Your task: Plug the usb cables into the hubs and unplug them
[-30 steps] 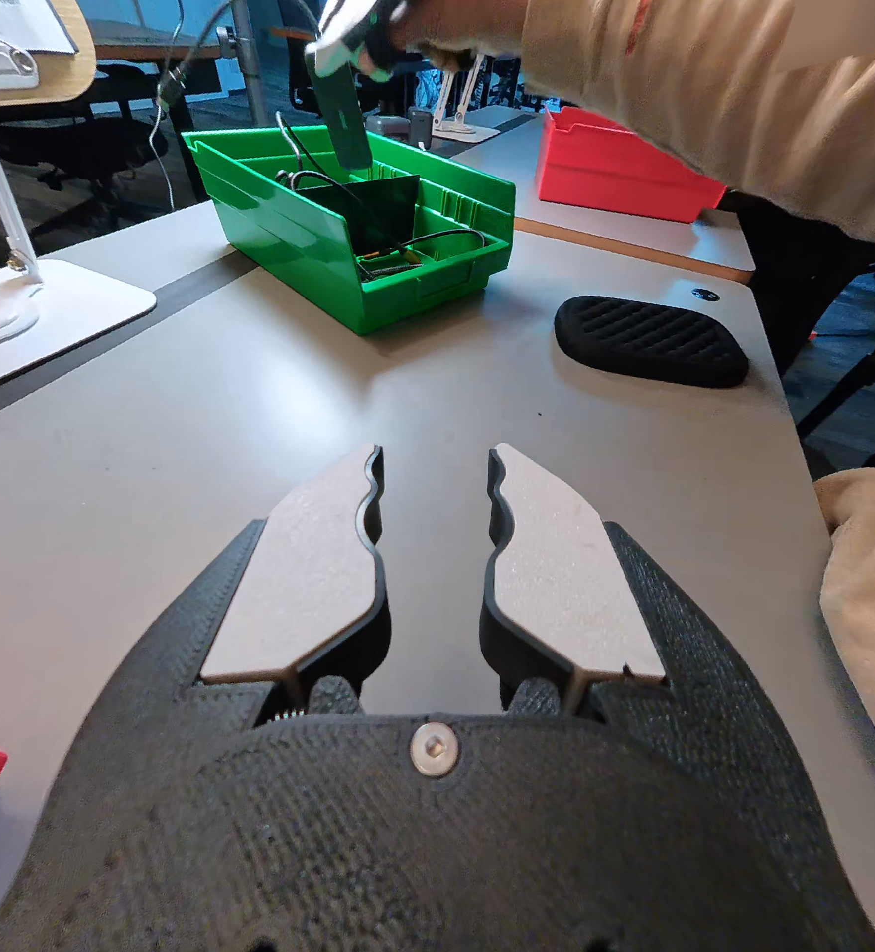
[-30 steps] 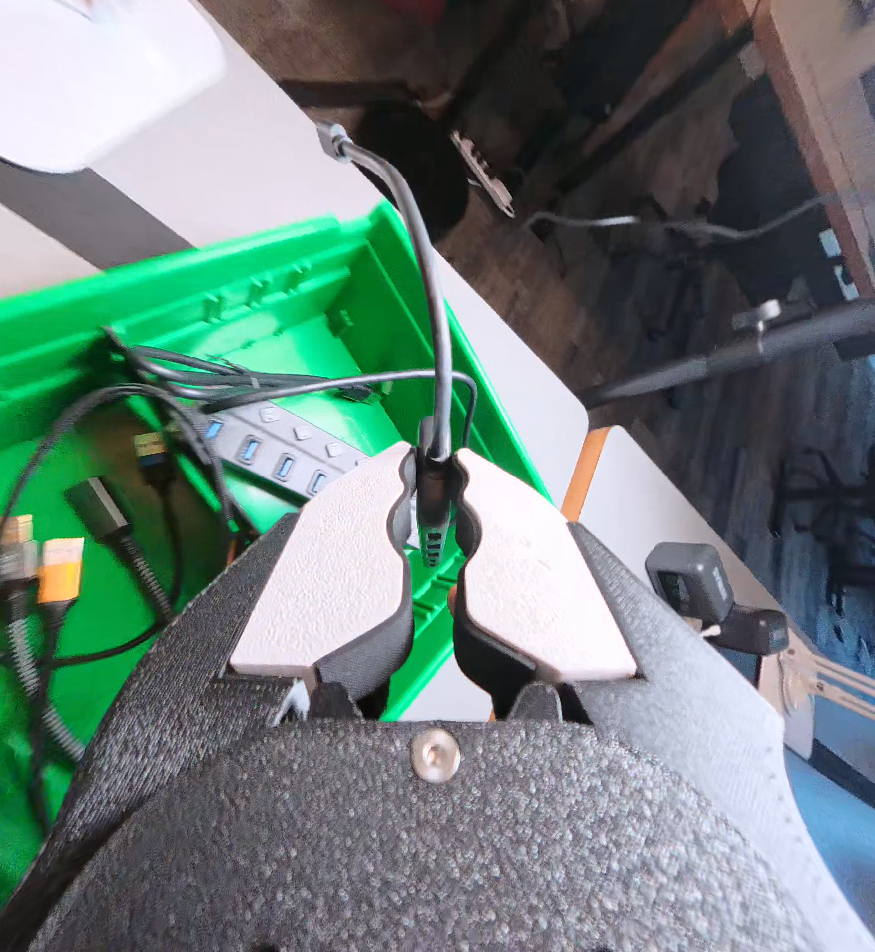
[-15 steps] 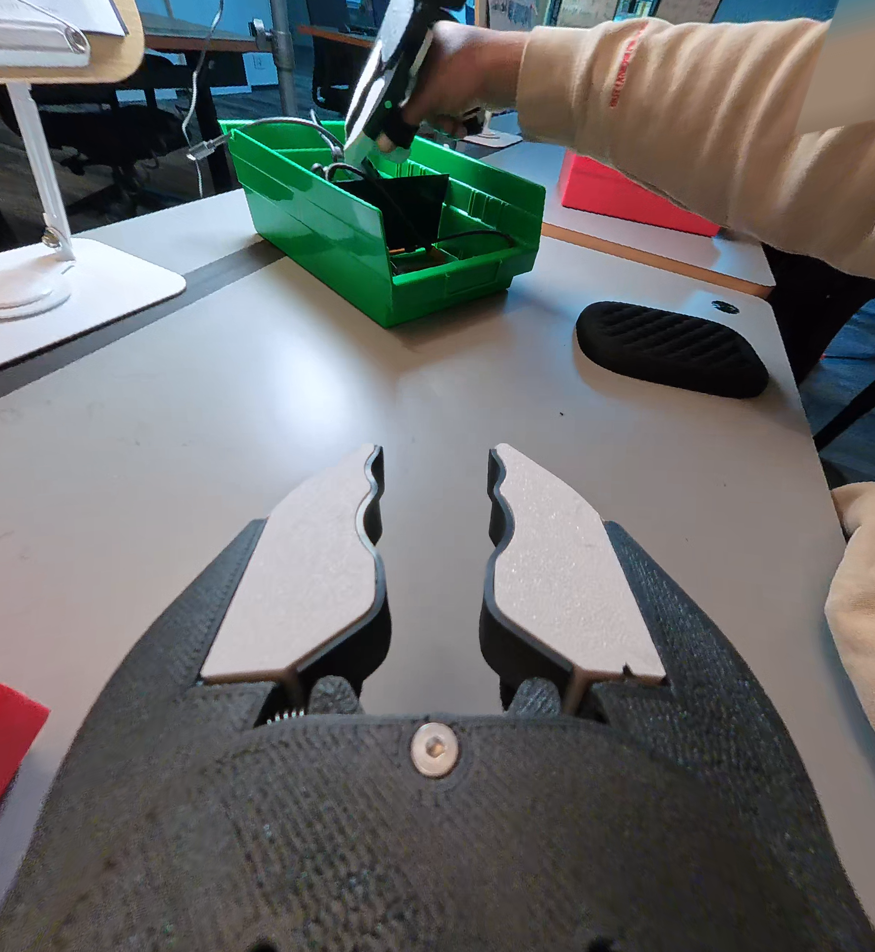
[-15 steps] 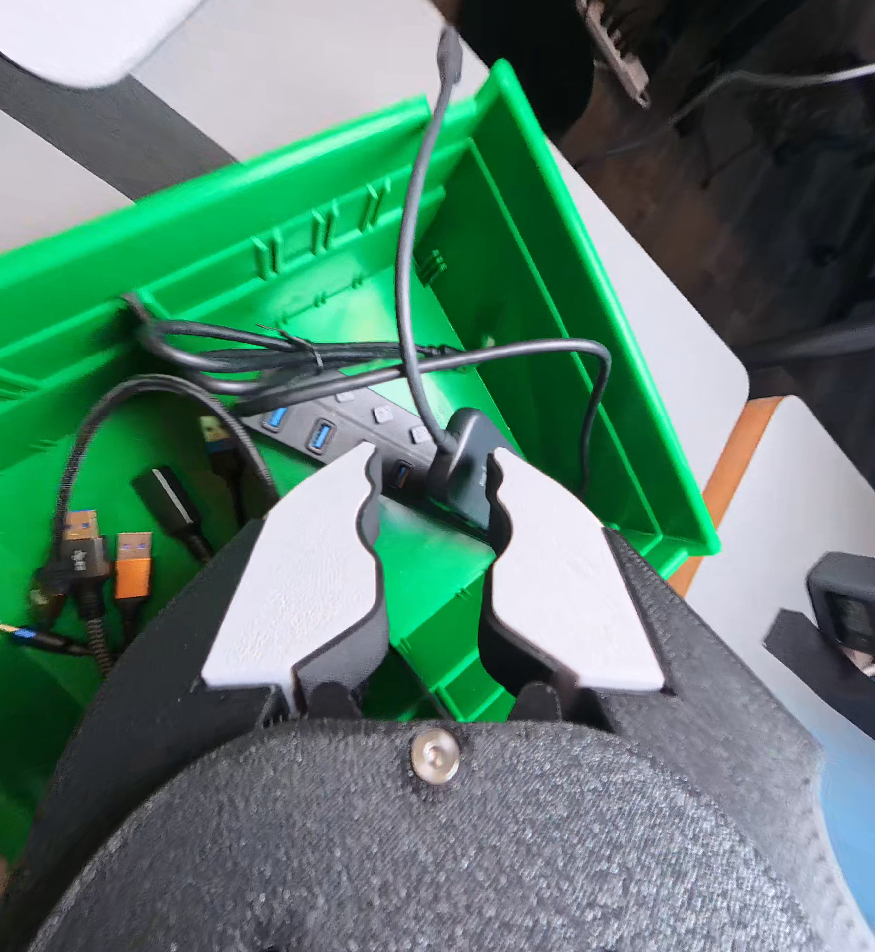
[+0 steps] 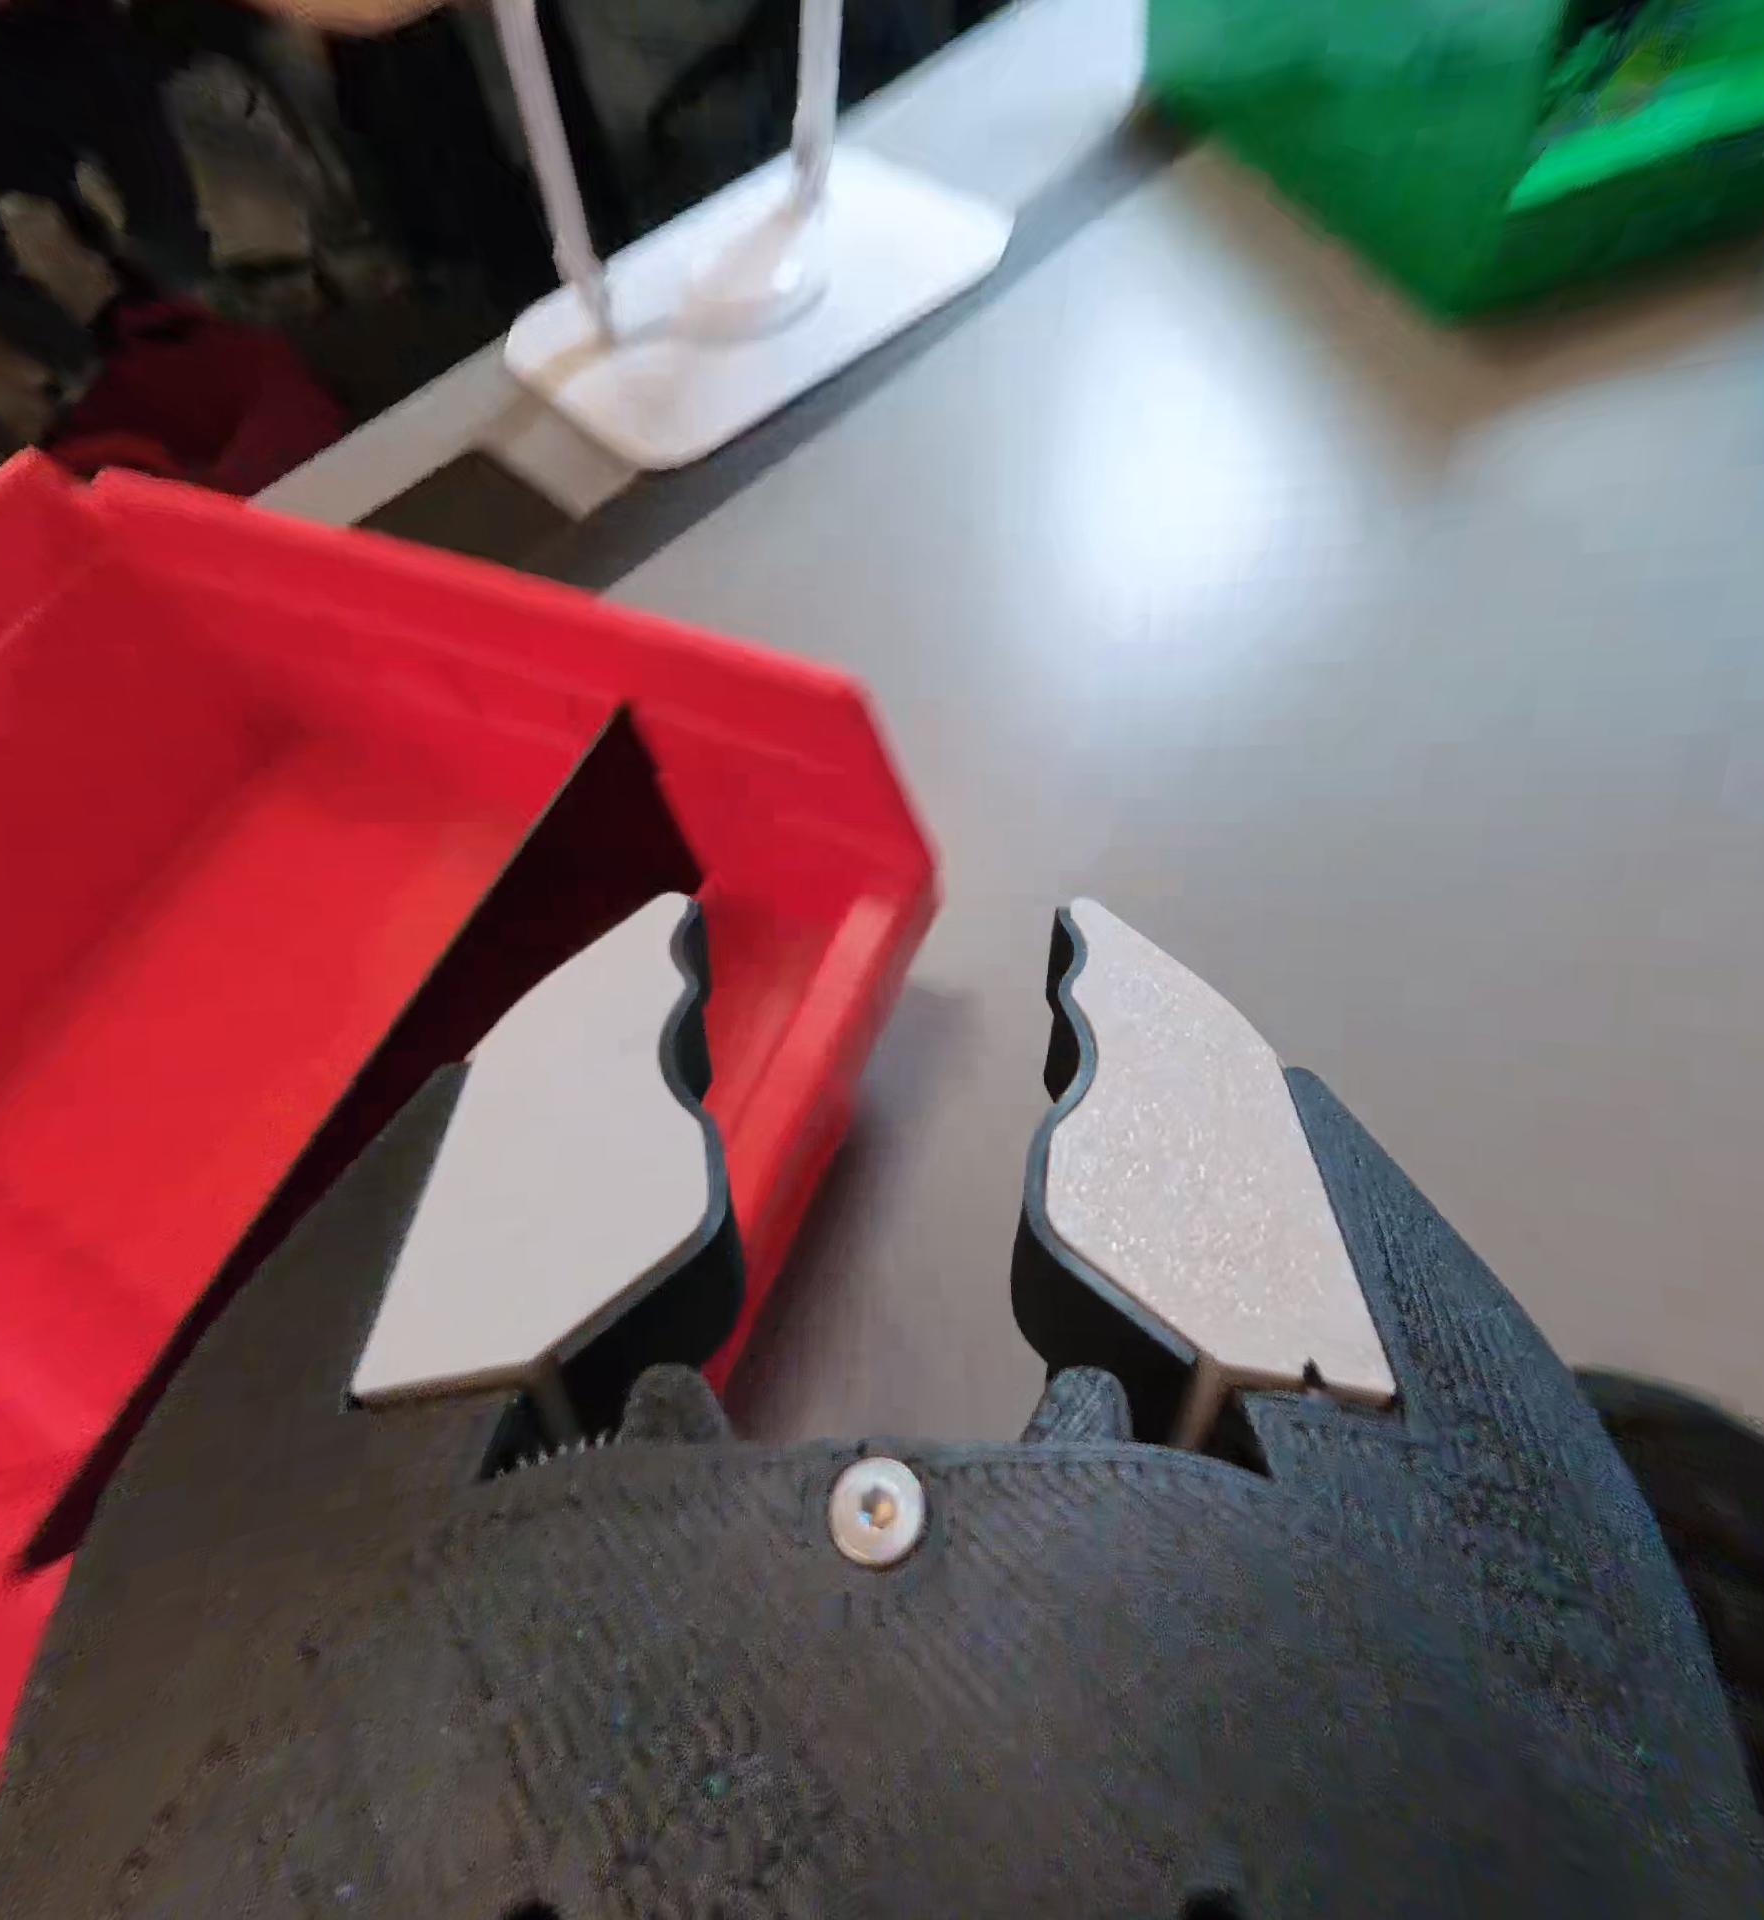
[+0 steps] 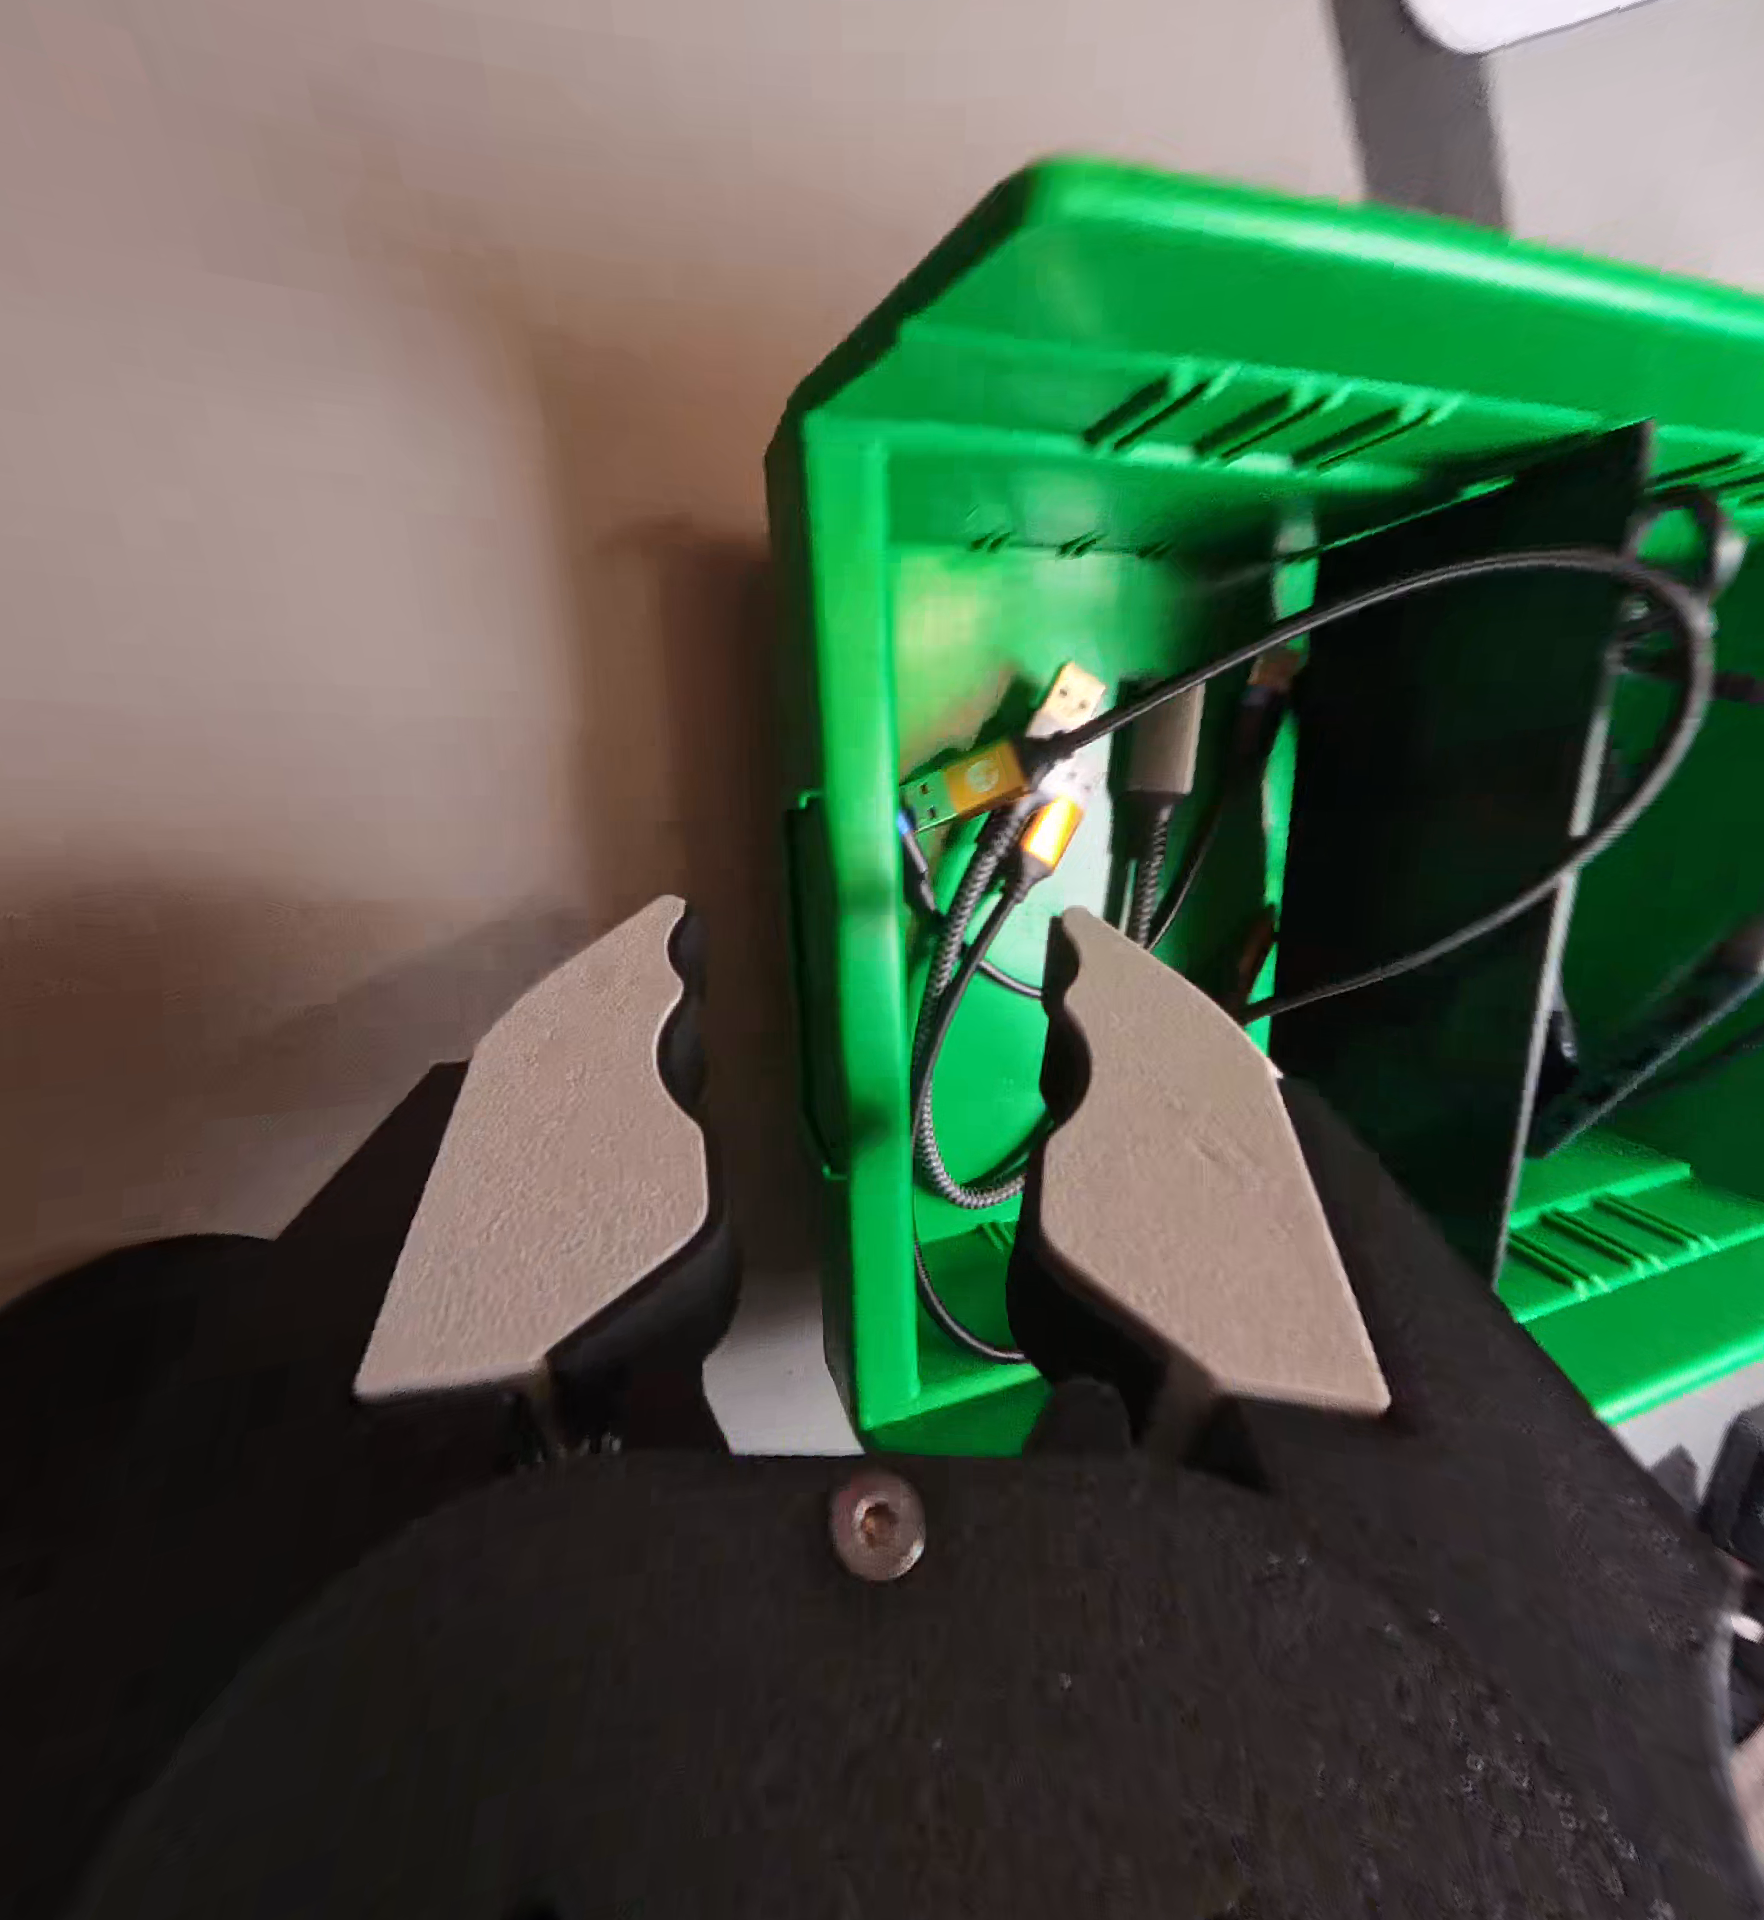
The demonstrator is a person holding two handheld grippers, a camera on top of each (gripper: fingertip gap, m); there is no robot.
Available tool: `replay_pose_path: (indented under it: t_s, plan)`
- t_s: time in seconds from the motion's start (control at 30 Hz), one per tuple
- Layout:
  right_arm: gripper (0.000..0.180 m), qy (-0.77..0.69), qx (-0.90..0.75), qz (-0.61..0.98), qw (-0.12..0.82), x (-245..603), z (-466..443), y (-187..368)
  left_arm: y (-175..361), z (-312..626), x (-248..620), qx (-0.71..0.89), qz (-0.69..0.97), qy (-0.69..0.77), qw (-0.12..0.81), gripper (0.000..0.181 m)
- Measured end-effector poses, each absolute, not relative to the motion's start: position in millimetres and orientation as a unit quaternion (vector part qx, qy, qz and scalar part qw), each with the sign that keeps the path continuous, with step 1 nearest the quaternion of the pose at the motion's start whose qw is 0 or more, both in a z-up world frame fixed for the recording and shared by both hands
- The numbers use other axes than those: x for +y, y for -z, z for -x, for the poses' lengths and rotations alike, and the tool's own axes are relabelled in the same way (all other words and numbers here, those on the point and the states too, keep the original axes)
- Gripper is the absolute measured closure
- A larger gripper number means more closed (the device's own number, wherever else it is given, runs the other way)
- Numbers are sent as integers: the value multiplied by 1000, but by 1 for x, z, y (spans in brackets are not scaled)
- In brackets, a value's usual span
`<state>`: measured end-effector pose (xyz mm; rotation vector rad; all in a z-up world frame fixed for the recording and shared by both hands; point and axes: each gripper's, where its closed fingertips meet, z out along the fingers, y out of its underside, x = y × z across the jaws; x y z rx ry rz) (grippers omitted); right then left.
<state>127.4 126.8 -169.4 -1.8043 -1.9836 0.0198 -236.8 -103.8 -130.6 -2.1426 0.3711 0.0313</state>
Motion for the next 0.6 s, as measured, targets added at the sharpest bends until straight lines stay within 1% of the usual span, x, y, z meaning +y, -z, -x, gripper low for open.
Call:
replay_pose_path:
  t_s: [0.07, 0.13, 0.27, 0.3, 0.37, 0.43, 0.6]
  plan:
    - [117, 19, -730, 650, 212, 129, -130, 185, 152, 263, -107, 177, 904, -73, 383, 113]
    - [127, 28, -740, 645, 190, 130, -129, 198, 174, 274, -110, 198, 926, -82, 310, 108]
    - [143, 56, -763, 620, 174, 132, -122, 217, 203, 283, -110, 243, 940, -90, 223, 113]
    - [149, 73, -767, 610, 186, 136, -119, 217, 210, 284, -111, 262, 938, -96, 205, 118]
    - [151, 88, -775, 597, 189, 138, -119, 217, 219, 278, -109, 292, 933, -89, 191, 138]
    - [151, 87, -776, 592, 199, 137, -118, 216, 220, 271, -104, 300, 929, -87, 200, 152]
    - [150, 99, -795, 557, 221, 117, -117, 214, 219, 251, -93, 329, 914, -94, 218, 154]
